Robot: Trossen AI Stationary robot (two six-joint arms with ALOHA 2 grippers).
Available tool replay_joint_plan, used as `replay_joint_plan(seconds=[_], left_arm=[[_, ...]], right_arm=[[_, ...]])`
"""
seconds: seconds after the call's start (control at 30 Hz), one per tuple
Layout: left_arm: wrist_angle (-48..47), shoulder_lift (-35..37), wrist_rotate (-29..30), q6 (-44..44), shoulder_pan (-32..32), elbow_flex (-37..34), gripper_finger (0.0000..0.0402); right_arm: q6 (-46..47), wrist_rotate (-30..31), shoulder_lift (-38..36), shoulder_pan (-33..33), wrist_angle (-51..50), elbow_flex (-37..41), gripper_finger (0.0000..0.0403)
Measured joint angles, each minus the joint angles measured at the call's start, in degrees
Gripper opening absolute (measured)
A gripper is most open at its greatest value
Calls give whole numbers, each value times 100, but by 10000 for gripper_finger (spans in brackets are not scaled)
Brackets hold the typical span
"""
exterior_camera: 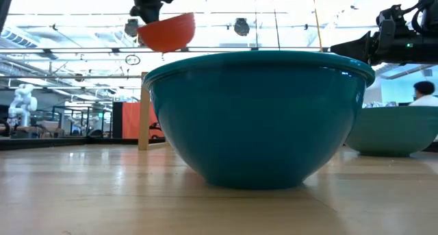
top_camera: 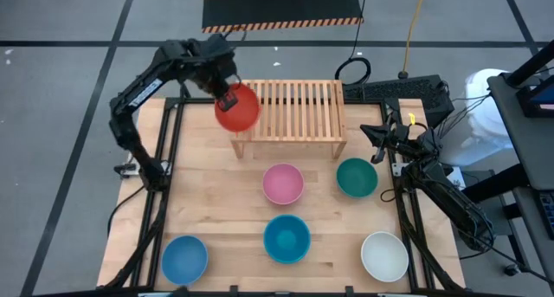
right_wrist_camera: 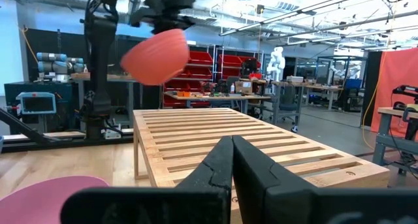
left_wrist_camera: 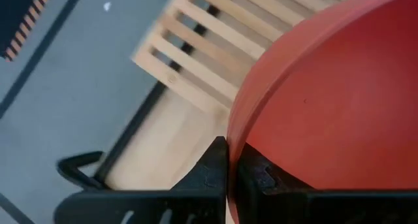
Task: Place and stack bowls onto a shelf
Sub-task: Put the orange bowl on the shelf
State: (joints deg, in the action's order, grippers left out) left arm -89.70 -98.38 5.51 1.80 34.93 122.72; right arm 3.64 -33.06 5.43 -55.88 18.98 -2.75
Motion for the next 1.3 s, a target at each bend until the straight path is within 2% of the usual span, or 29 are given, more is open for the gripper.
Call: replay_joint_plan(seconds=[0.17, 0.53, 1.0, 1.3], left_arm=[[-31, -536, -564, 291, 467, 506, 6], [-34, -970, -826, 545, 1255, 622, 6], [122, -1491, -923, 827, 1342, 622, 6], [363, -1562, -971, 1058, 1308, 622, 6]], right_arm=[[0, 0, 0, 0, 0, 1, 4], [15, 0, 0, 1, 0, 0, 4], [17, 0, 0, 1, 0, -1, 4], [17, 0, 0, -1, 2, 1, 4]])
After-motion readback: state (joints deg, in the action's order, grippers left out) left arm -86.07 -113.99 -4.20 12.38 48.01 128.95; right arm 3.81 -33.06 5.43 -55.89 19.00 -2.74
